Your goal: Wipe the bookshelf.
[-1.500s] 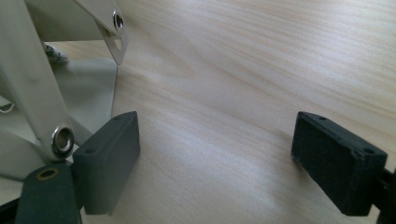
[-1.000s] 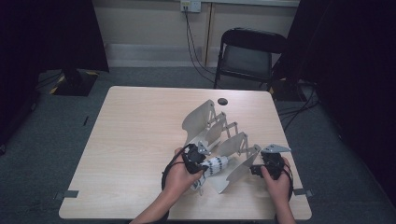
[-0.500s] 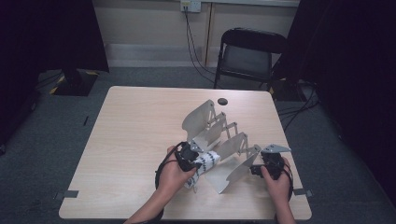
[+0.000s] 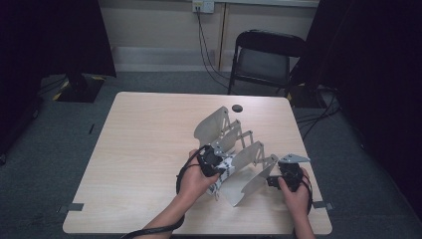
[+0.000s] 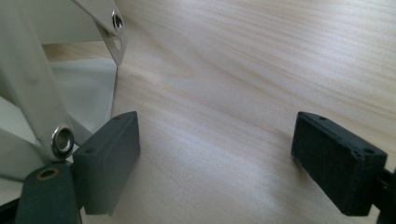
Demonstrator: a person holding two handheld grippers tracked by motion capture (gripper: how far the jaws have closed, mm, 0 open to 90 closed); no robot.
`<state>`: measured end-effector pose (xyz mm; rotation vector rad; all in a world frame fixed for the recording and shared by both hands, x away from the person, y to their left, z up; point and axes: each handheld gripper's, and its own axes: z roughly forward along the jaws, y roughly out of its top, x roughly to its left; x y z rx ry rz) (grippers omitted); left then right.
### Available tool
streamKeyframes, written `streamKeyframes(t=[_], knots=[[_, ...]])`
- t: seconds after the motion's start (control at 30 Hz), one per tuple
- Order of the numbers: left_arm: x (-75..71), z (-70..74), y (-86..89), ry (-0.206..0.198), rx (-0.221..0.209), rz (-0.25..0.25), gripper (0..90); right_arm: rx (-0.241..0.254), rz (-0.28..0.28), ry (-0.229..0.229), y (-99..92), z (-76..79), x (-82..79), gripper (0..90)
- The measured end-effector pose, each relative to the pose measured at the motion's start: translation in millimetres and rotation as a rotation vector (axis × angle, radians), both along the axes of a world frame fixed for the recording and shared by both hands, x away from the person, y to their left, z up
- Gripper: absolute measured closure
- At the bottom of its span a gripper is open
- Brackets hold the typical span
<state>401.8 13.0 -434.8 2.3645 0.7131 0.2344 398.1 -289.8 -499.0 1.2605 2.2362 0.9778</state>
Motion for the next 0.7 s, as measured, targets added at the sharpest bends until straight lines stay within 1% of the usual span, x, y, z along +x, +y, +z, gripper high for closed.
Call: streamKeyframes(t=[0.1,0.17,0.2,0.3,0.33,0.43,0.47,0.5,0.53,0.57,0.7], knots=[[0.6,3.8,-2.5,-0.009,-0.004,-0.003,77.7,0.000,0.000,0.000,0.0,0.0,0.0,15.0],[0.7,6.4,-4.0,-0.013,-0.016,-0.011,77.7,0.000,0.000,0.000,0.0,0.0,0.0,15.0],[0.5,7.6,-5.3,-0.021,-0.009,-0.016,77.7,0.000,0.000,0.000,0.0,0.0,0.0,15.0],[0.9,4.8,-7.6,-0.018,-0.011,-0.022,77.5,0.000,0.000,0.000,0.0,0.0,0.0,15.0],[1.6,3.1,-8.0,-0.013,-0.006,-0.027,77.3,0.000,0.000,0.000,0.0,0.0,0.0,15.0],[3.1,-5.1,-8.6,-0.007,-0.011,-0.029,76.2,0.000,0.000,0.000,0.0,0.0,0.0,15.0],[2.8,-7.7,-8.6,-0.005,-0.015,-0.022,75.1,0.000,0.000,0.000,0.0,0.0,0.0,15.0],[3.1,-9.3,-7.4,-0.007,-0.012,-0.028,73.1,0.000,0.000,0.000,0.0,0.0,0.0,15.0],[2.9,-11.0,-6.3,-0.012,-0.014,-0.023,69.7,0.000,0.000,0.000,0.0,0.0,0.0,15.0],[2.7,-12.2,-4.9,-0.009,-0.018,-0.015,66.3,0.000,0.000,0.000,0.0,0.0,0.0,15.0],[0.6,-11.7,1.7,-0.014,-0.032,0.007,57.6,0.000,0.000,0.000,0.0,0.0,0.0,15.0]])
